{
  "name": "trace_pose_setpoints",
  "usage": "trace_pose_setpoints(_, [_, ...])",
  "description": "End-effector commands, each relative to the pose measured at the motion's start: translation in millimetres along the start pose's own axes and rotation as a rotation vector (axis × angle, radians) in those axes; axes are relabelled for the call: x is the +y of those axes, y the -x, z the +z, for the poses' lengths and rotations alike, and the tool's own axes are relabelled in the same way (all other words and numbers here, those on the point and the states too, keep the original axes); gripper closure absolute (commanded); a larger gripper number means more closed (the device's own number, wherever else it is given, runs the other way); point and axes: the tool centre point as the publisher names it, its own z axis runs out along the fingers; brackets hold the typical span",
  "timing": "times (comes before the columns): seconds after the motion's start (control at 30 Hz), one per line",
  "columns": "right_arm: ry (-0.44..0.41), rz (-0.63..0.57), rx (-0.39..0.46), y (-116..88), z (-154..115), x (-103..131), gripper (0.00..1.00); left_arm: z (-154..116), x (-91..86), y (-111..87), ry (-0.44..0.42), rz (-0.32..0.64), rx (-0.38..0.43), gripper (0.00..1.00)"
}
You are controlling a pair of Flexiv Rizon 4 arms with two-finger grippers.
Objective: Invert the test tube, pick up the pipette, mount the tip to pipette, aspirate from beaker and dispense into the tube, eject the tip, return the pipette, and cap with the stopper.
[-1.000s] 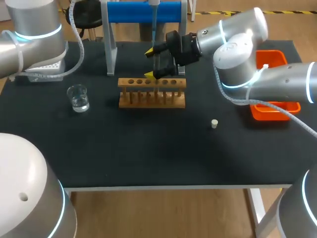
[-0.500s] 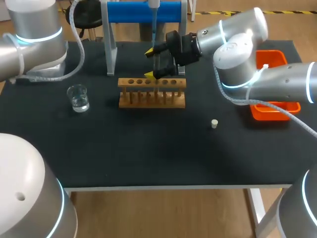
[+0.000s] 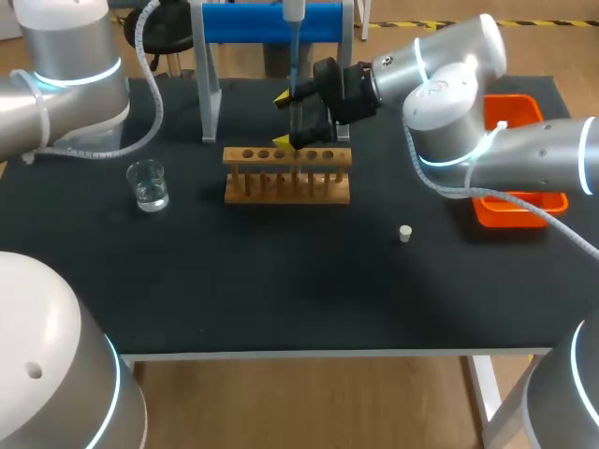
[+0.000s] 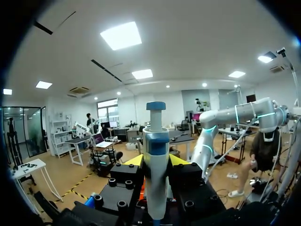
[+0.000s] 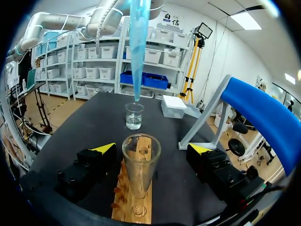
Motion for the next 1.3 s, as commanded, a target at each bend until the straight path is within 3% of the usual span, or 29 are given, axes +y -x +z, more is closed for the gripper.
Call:
trace_pose_setpoints(0.03, [-0.001,0.000,0.003,0.7,-0.4,-0.2,0.00,1.4,1.7,3.0,-0.004,-0.001,0.007,1.00])
trace_pose_setpoints(1.3, [-0.007,0.029,0.057,-3.7,4.3,-1.1,0.00,0.9,7.4,2.8,-0.020,0.001,0.010,1.00])
